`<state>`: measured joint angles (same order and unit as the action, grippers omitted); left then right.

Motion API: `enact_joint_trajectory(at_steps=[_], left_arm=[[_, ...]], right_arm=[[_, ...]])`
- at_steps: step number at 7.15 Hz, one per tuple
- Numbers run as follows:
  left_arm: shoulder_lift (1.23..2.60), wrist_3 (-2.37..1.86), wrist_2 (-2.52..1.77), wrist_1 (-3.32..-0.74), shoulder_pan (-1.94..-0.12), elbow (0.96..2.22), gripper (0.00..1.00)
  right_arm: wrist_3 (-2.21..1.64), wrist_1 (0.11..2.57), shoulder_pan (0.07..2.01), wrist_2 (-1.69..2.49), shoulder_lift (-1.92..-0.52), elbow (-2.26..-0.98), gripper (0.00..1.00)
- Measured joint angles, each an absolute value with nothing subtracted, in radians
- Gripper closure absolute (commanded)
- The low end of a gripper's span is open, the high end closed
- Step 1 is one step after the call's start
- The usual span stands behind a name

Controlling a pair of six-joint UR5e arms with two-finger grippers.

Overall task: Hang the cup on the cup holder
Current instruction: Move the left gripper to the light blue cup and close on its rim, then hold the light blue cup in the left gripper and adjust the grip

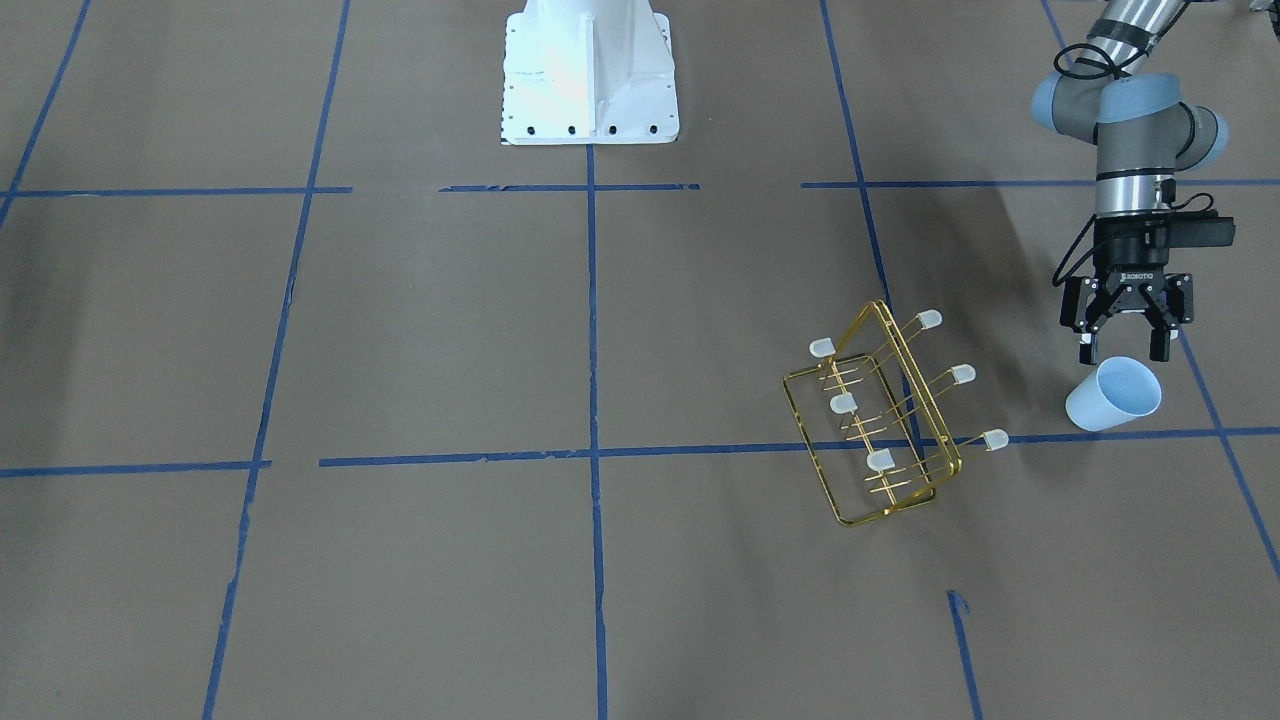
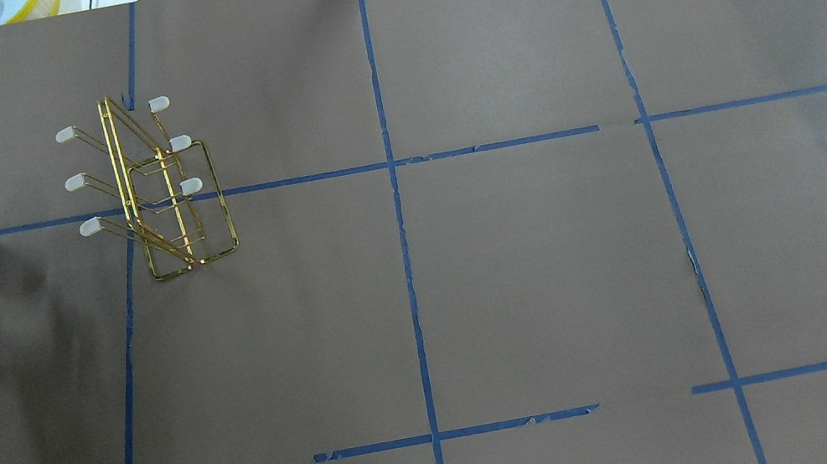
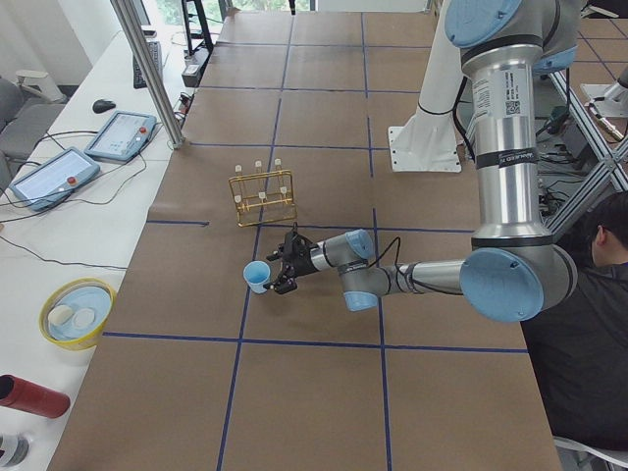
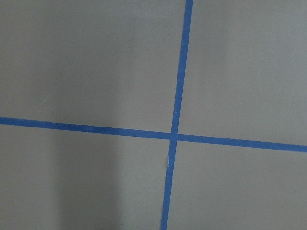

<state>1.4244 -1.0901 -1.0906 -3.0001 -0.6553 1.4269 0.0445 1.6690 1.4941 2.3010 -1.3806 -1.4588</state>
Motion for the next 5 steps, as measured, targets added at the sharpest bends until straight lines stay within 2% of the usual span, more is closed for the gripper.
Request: enact_joint_trajectory(at_steps=[5], left_arm=[[1.475,-1.090,-1.094,-3.008,-0.614,1.353,0.00]], right_arm=[[0.044,1.669,1.494,2.301,-1.381,-1.459,0.00]])
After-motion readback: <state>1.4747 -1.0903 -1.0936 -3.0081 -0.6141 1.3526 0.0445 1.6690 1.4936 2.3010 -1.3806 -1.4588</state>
